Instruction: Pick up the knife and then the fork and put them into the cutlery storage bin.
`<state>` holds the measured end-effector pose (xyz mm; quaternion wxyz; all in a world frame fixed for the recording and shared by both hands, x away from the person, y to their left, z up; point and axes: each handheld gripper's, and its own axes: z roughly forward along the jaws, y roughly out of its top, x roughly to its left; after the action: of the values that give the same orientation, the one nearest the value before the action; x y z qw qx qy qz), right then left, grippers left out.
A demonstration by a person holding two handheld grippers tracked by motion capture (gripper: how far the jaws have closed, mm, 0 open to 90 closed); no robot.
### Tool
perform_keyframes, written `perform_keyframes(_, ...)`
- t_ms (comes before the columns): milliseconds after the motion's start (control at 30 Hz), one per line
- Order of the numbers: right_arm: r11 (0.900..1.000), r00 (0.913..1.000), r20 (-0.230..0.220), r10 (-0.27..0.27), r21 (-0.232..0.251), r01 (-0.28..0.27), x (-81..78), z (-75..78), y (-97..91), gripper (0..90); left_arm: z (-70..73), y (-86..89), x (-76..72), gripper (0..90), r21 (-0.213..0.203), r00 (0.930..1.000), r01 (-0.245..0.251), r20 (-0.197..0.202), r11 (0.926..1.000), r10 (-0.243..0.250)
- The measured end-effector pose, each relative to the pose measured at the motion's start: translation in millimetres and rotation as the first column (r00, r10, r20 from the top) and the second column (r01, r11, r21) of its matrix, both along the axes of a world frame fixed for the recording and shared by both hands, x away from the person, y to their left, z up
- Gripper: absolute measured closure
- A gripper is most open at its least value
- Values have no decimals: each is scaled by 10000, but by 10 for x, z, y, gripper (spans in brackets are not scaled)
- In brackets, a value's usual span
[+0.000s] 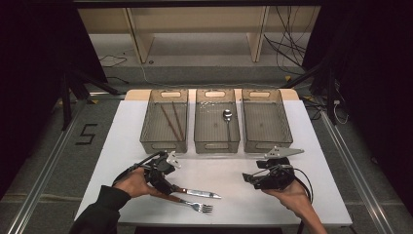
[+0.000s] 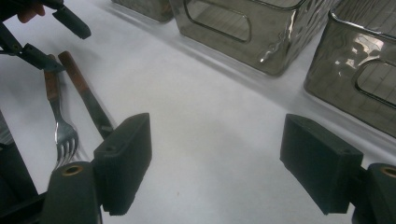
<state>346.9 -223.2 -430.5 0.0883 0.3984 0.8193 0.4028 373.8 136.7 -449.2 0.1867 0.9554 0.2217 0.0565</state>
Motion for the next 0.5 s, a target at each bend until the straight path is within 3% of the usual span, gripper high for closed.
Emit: perform_keyframes(500, 10000, 10000, -80, 13, -62, -14, 8, -16, 8, 258, -41, -85, -22, 423, 542, 9974, 678, -283, 9962, -664)
